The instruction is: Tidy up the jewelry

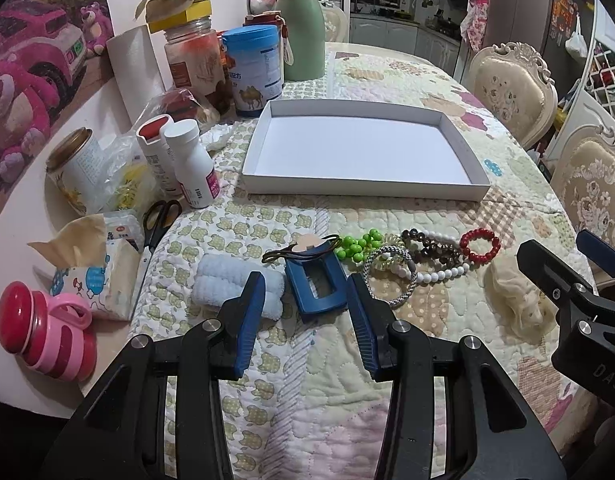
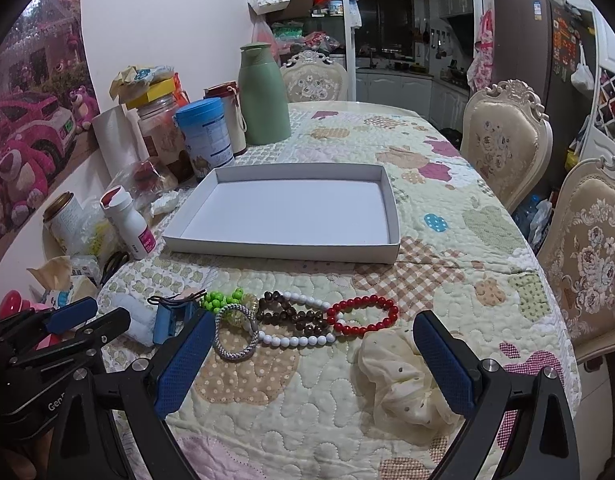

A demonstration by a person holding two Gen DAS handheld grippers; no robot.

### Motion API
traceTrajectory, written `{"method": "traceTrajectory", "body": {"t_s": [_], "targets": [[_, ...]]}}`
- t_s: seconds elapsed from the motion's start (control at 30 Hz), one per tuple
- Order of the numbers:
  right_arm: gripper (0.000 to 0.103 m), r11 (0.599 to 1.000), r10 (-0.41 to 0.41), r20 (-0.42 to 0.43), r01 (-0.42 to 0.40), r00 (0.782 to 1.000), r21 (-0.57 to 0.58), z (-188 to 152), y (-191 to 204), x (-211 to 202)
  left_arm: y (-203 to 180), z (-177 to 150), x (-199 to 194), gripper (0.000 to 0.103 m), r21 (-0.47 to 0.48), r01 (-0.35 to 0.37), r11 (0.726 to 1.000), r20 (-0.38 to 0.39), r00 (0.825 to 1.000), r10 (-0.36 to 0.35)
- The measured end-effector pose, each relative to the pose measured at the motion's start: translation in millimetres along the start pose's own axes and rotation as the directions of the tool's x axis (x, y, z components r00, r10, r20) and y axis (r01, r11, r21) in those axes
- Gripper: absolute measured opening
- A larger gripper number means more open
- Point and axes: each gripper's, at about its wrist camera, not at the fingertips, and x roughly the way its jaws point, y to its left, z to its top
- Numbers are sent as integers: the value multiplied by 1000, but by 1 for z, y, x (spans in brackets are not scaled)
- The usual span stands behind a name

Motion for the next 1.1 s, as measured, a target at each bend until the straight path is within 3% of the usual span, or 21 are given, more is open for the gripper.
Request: {"method": "traceTrajectory", "body": {"t_s": [1.1], "targets": [[99, 1000, 15, -43, -16, 999, -17, -5, 7, 12, 3, -2, 14, 42, -17, -13, 1000, -33, 999, 13]]}}
